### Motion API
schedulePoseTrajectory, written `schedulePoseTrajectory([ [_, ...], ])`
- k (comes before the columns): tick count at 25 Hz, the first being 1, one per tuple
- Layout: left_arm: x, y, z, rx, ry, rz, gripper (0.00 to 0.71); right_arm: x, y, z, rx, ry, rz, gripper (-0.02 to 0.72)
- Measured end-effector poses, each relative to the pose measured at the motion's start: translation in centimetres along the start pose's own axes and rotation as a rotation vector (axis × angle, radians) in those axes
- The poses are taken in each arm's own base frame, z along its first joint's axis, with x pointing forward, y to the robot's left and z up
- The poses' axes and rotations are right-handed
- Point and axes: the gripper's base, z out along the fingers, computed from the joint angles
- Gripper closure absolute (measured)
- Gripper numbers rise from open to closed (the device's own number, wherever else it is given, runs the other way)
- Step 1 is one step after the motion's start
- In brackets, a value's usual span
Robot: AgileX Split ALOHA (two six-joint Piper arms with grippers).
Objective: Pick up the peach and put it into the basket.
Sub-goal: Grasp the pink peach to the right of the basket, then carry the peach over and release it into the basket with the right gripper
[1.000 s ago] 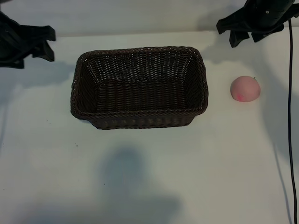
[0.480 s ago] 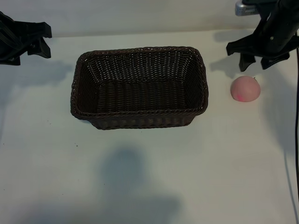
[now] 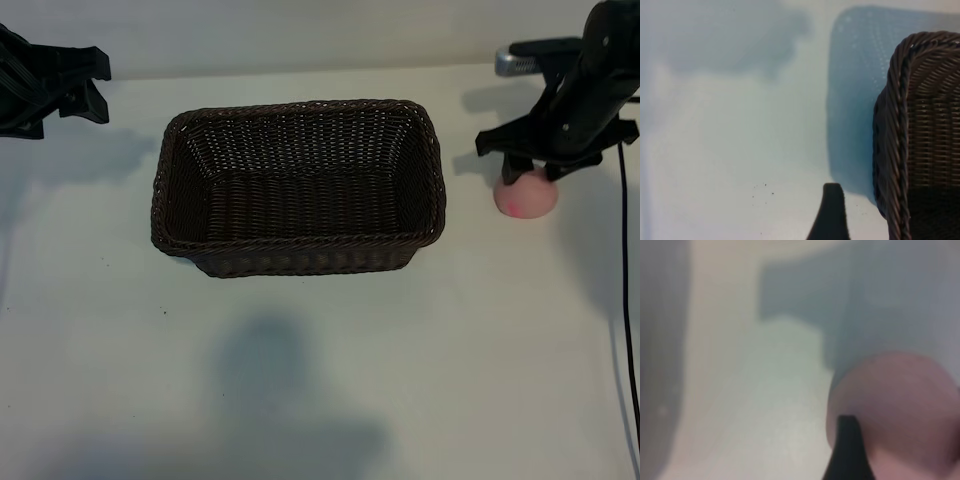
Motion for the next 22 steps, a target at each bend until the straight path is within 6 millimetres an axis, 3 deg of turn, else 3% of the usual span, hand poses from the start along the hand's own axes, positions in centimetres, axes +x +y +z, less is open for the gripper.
schedulePoseTrajectory([
  [2, 0.0, 0.0, 0.0, 0.000, -0.003, 0.000, 0.117, 0.1, -0.1, 0.9, 0.000, 0.015, 0.004, 0.288],
  [5, -0.1, 0.0, 0.0, 0.001, -0.006, 0.000, 0.117, 0.2, 0.0, 0.9, -0.002, 0.018, 0.006, 0.546],
  [7, -0.1, 0.0, 0.0, 0.001, -0.010, 0.000, 0.117, 0.0, 0.0, 0.7, -0.003, 0.019, 0.006, 0.631],
  [14, -0.1, 0.0, 0.0, 0.001, -0.010, 0.000, 0.117, -1.4, 0.4, -1.5, -0.012, 0.078, -0.001, 0.662],
  [22, -0.1, 0.0, 0.0, 0.000, -0.010, 0.001, 0.119, -4.1, 1.4, -7.8, -0.033, 0.051, -0.024, 0.662],
])
